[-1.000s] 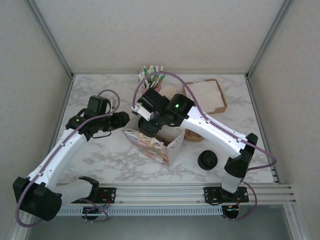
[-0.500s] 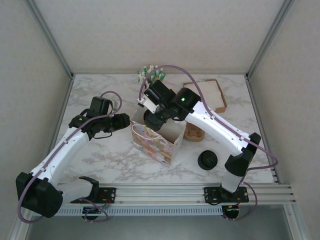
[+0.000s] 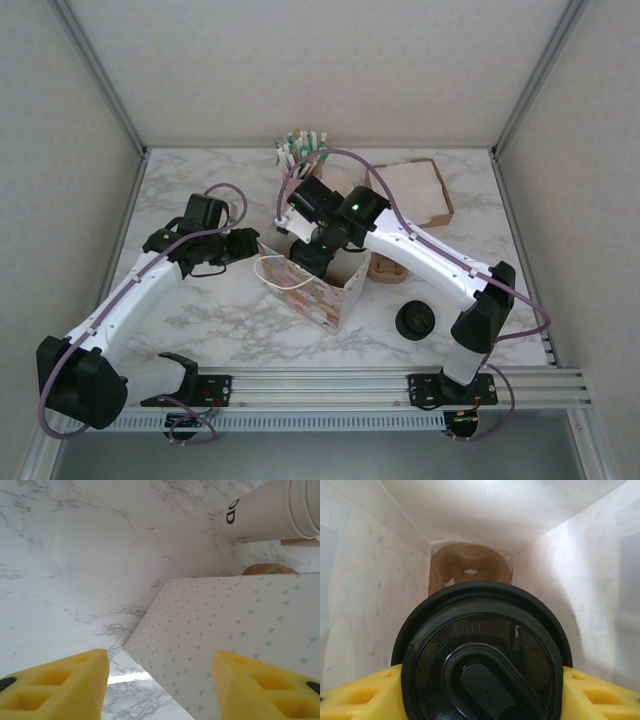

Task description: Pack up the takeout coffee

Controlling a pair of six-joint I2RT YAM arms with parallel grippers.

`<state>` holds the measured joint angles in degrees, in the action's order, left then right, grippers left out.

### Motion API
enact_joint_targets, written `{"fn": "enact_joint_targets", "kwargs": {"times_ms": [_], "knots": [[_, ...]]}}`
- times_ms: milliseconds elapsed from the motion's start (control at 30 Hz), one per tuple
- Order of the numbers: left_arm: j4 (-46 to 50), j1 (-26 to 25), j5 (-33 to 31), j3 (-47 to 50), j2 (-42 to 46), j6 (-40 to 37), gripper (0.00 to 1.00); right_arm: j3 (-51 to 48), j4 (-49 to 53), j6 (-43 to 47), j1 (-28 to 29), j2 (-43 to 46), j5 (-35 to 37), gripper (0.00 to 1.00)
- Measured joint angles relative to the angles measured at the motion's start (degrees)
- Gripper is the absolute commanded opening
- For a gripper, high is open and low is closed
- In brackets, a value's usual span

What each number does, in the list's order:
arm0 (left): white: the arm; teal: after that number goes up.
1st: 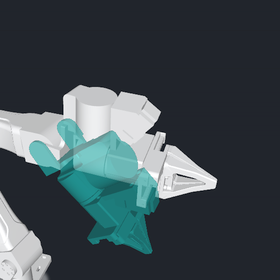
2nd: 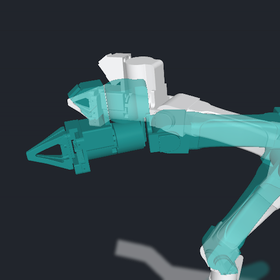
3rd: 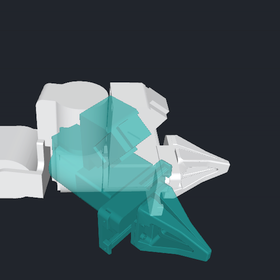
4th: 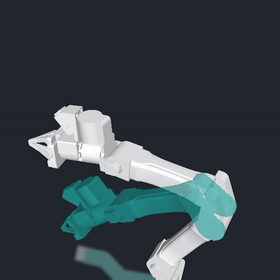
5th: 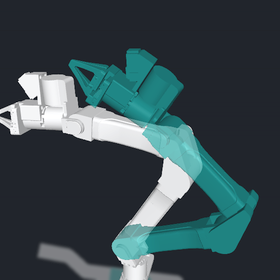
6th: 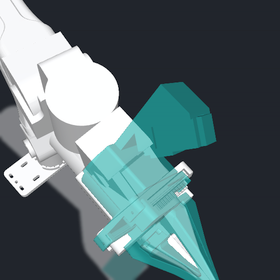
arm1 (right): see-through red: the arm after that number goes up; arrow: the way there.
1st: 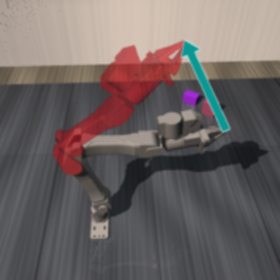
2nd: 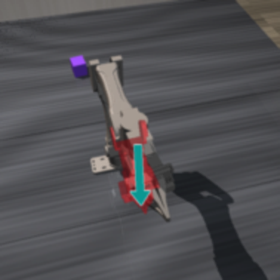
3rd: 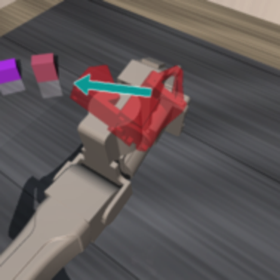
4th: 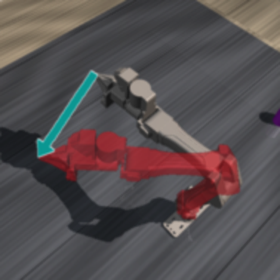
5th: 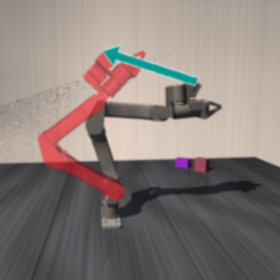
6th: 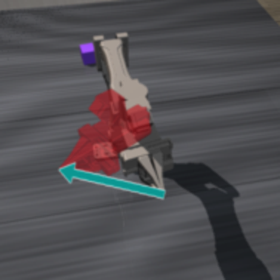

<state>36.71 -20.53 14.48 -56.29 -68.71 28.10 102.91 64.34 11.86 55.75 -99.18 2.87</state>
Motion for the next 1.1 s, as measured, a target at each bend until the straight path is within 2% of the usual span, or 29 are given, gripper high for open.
{"fn": "enact_joint_targets", "kwargs": {"times_ms": [267, 1100], "knots": [[-3.06, -0.04, -0.11, 1.81, -3.13, 0.63, 0.50, -2.27, -1.27, 0.83, 0.00, 0.31, 0.07, 0.55], [-15.32, -0.17, -1.07, 9.49, -12.92, 5.22, 0.48, -5.01, -5.44, 1.92, 0.00, -4.24, -1.22, 0.53]]}}
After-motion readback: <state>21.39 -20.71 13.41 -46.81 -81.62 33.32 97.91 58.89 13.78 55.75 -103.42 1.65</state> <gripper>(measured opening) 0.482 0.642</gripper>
